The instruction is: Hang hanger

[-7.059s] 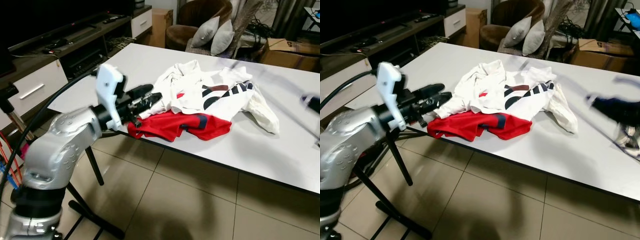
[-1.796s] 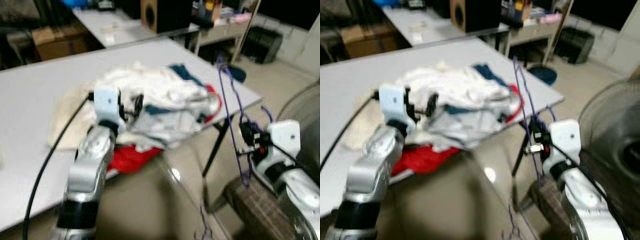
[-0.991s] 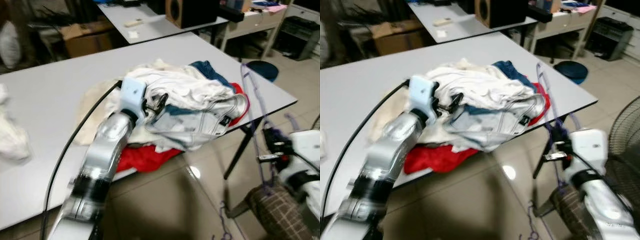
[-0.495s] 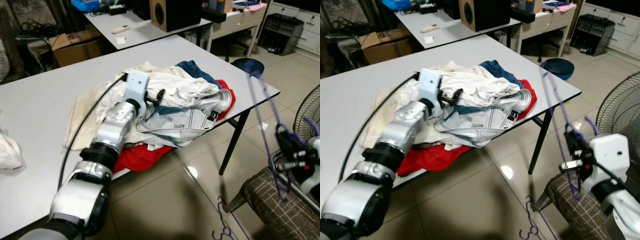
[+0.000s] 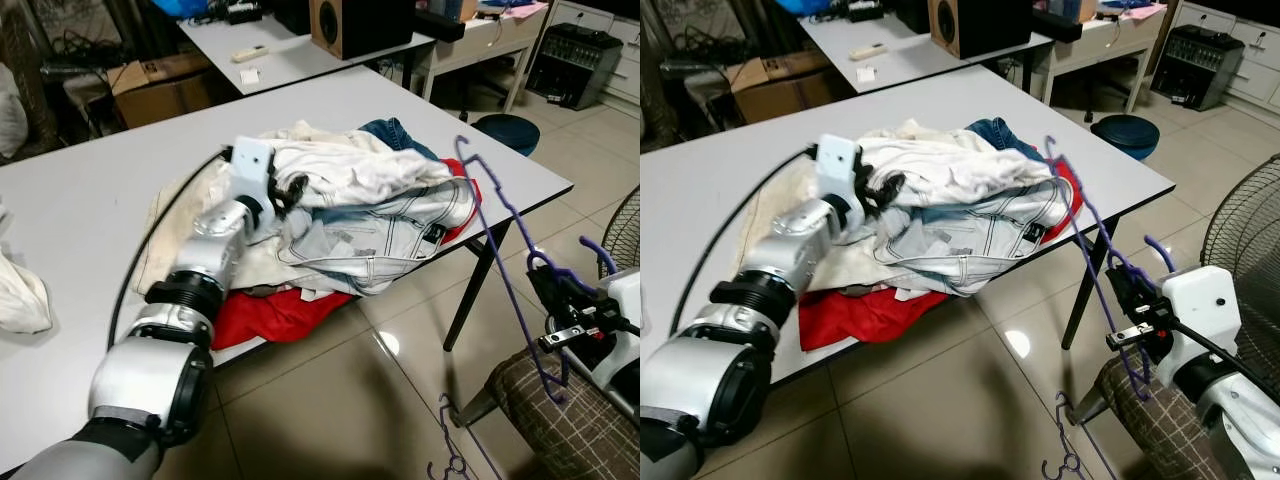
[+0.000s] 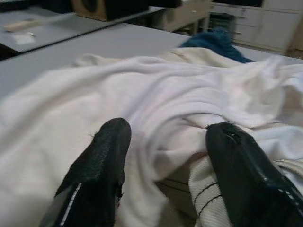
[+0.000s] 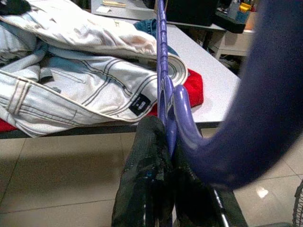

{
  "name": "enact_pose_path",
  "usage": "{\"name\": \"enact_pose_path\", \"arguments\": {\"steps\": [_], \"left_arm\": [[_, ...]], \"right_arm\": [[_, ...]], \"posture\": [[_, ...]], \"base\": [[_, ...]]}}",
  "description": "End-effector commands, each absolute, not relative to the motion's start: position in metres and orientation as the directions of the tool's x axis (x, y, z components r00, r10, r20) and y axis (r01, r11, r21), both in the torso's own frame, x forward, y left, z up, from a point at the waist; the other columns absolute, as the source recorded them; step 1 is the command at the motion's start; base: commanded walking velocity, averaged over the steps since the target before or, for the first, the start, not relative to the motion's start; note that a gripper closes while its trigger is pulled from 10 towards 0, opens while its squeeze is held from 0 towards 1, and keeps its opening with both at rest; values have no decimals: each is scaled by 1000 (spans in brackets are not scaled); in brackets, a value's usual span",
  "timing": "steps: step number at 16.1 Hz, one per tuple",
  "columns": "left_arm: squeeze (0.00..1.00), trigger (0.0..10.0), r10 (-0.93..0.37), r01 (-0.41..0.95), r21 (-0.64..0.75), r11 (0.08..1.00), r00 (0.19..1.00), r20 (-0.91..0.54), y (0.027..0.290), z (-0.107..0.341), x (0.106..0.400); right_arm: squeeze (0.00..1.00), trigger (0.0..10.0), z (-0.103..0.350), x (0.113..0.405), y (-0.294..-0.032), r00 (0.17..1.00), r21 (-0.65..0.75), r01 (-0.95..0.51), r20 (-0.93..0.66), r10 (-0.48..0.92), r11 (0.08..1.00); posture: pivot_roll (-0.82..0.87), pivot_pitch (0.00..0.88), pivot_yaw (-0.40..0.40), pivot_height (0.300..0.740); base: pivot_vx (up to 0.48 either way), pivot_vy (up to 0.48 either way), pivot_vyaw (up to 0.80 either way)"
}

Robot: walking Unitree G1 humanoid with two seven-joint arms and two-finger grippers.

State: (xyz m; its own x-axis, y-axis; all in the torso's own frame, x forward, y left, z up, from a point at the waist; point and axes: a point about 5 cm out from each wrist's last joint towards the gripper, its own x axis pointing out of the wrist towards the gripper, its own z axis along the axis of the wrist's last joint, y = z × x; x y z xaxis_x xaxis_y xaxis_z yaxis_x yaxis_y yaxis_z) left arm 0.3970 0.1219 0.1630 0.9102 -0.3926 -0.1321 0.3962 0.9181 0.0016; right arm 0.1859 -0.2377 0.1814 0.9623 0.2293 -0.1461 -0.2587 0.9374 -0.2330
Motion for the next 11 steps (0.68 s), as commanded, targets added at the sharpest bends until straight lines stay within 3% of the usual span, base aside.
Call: {"name": "enact_pose_path", "arguments": {"steps": [1, 4, 7, 11], "left_arm": [[0, 0, -416, 419, -24, 907, 889, -193, 121, 153, 395], [0, 0, -463, 478, 20, 878, 859, -219, 122, 158, 398], [0, 0, -382, 408, 55, 911, 889, -254, 127, 152, 399], [0, 0, -364, 367, -31, 930, 903, -229, 129, 156, 401]], "right_arm": [[0, 10000, 182, 187, -230, 948, -233, -311, -140, 285, 921], [0, 10000, 183, 196, -218, 940, -213, -339, -108, 323, 916], [0, 10000, 182, 200, -215, 935, -198, -356, -87, 345, 913], [0, 10000, 177, 206, -209, 937, -189, -349, -73, 342, 918]], "posture": [[-166, 11, 111, 740], [-180, 0, 94, 740], [-139, 0, 89, 740], [-128, 0, 116, 740]], "base": [[0, 0, 0], [0, 0, 0], [0, 0, 0], [0, 0, 0]]}}
